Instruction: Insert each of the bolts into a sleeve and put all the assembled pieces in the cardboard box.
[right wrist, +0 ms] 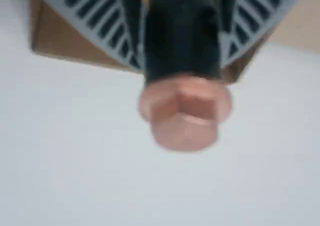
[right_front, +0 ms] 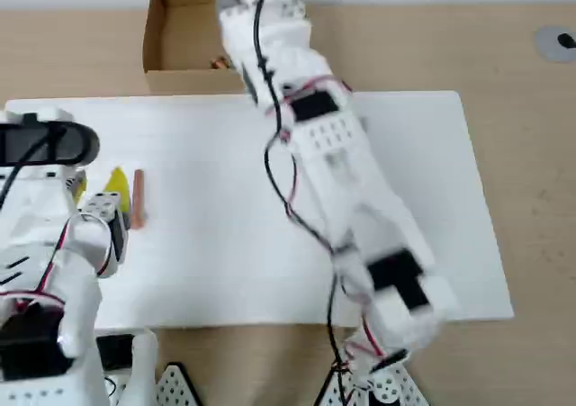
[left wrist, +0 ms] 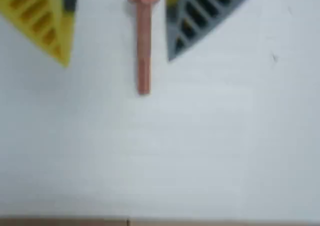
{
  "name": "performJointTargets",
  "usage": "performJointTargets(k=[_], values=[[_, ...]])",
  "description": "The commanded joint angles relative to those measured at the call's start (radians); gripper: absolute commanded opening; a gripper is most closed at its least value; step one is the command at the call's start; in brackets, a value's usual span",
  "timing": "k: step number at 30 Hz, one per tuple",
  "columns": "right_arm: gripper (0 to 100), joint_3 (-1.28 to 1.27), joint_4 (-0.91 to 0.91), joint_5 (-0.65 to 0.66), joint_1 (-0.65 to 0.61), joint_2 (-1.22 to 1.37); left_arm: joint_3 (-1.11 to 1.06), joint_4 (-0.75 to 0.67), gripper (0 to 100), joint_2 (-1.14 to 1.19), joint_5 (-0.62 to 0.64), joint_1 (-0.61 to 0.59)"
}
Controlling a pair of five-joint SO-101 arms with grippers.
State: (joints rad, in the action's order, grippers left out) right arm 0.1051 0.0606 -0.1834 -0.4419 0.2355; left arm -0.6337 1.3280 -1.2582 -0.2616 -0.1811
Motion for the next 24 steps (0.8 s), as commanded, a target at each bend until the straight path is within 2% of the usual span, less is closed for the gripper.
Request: performJointTargets(k=[1, 12, 24], values=[[0.9, 0.32, -0.028, 0.009, 0.061, 0.219, -0.015, -0.002, 14, 0.005, -0.003, -0.015], [0.9, 0.908, -0.018, 0.014, 0.096, 0.843, -0.046, -0.002, 14, 0.005, -0.002, -0.014], [1.3, 1.279, 0.224, 0.097, 0.097, 1.127, -0.146, -0.002, 14, 0.005, 0.002, -0.009]])
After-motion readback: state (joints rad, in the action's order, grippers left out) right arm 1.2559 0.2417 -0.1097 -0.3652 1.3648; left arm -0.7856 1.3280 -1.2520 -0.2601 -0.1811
